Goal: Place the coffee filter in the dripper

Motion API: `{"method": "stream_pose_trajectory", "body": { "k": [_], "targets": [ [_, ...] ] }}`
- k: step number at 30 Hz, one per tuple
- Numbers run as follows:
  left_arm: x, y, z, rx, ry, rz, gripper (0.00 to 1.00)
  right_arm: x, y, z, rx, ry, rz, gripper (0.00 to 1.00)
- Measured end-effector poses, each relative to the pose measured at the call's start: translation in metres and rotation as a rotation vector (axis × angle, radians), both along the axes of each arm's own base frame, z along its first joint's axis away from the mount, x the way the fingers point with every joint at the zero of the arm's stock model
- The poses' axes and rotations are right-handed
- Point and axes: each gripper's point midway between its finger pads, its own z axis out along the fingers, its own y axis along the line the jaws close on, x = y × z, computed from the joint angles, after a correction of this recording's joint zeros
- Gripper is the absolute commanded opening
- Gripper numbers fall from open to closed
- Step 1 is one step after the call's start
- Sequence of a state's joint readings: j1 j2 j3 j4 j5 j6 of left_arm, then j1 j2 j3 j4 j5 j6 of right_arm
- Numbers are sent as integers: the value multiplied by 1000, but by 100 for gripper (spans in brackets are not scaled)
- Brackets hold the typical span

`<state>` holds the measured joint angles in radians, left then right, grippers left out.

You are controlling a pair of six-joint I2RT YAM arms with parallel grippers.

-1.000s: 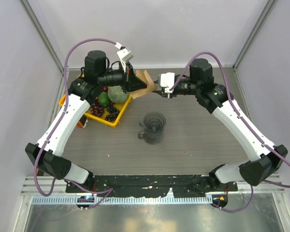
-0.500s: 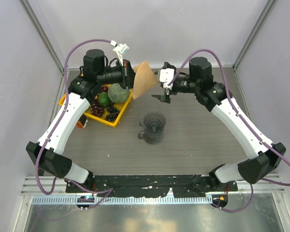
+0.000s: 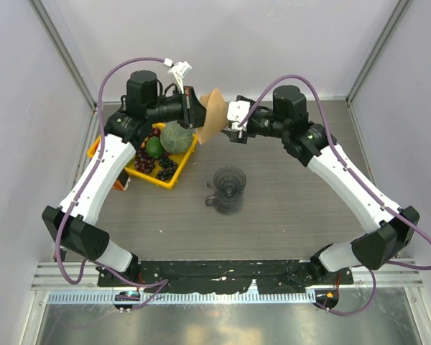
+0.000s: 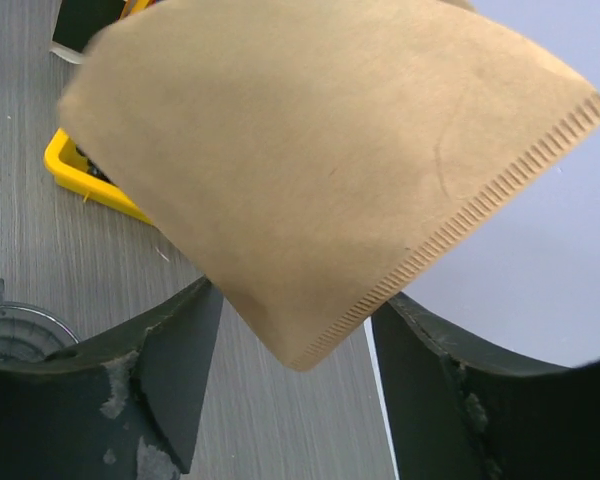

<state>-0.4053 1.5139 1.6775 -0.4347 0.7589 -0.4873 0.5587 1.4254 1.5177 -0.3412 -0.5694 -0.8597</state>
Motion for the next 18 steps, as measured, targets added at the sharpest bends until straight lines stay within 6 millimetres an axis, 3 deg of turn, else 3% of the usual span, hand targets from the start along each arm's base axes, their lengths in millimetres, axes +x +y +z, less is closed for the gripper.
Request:
{"method": "stream_pose_trajectory", "body": {
  "k": [13,15,18],
  "targets": [
    [8,5,-4,17,9,49,0,1,-1,6,15,-16,0,41],
    [8,6,-5,20,13,54,4,0,-2,7,20,-13,5,38],
    [9,7,-6,24,8,55,19,0,-4,7,29,0,11,34]
  ]
}}
